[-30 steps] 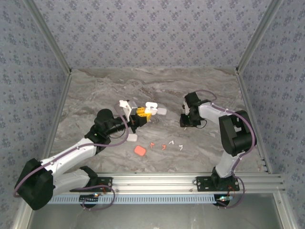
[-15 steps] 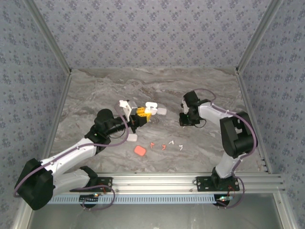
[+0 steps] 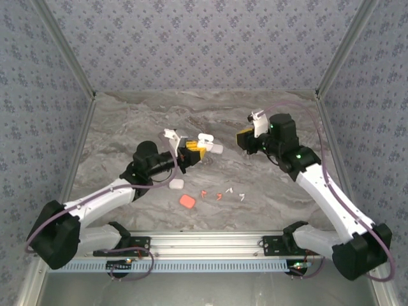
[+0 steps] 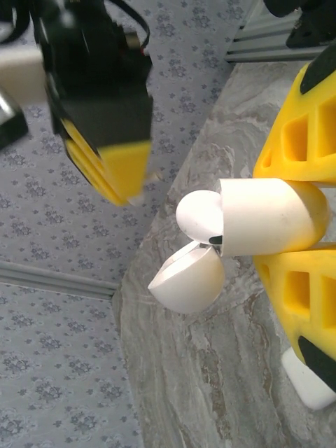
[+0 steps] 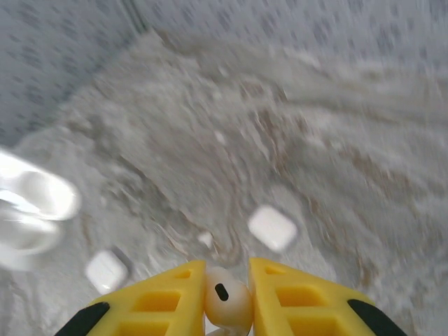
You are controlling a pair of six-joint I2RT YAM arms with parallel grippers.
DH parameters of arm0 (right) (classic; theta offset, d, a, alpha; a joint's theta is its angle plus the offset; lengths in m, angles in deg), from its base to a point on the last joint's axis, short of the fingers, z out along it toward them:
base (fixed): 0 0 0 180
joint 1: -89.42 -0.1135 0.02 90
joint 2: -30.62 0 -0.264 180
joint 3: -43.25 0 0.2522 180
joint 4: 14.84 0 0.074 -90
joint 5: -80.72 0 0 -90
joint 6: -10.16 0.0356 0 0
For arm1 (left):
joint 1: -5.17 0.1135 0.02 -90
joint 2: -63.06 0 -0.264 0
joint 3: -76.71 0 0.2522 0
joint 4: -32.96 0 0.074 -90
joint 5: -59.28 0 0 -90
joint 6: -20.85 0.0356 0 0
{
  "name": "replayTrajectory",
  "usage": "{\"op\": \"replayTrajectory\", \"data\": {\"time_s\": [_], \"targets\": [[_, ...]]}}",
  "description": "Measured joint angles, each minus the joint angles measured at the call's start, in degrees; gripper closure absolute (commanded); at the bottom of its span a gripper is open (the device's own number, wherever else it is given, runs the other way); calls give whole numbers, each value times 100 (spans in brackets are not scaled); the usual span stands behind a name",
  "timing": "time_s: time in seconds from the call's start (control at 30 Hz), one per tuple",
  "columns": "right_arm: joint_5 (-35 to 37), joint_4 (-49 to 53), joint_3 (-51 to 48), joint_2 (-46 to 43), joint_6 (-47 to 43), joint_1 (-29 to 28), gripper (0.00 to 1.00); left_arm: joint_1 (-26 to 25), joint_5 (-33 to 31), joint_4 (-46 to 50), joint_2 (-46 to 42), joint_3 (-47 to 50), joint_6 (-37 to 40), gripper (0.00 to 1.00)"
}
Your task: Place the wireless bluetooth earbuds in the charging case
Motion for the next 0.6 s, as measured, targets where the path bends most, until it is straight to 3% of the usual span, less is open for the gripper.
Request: {"op": "replayTrajectory", "data": {"time_s": [0.17, 0.6], "targets": [[-387, -623, 0, -299, -153, -186, 77, 0, 216, -323, 372, -289, -494, 100], [-601, -1314, 2, 76, -450, -678, 77, 0, 879, -946, 612, -354, -1086, 100]]}}
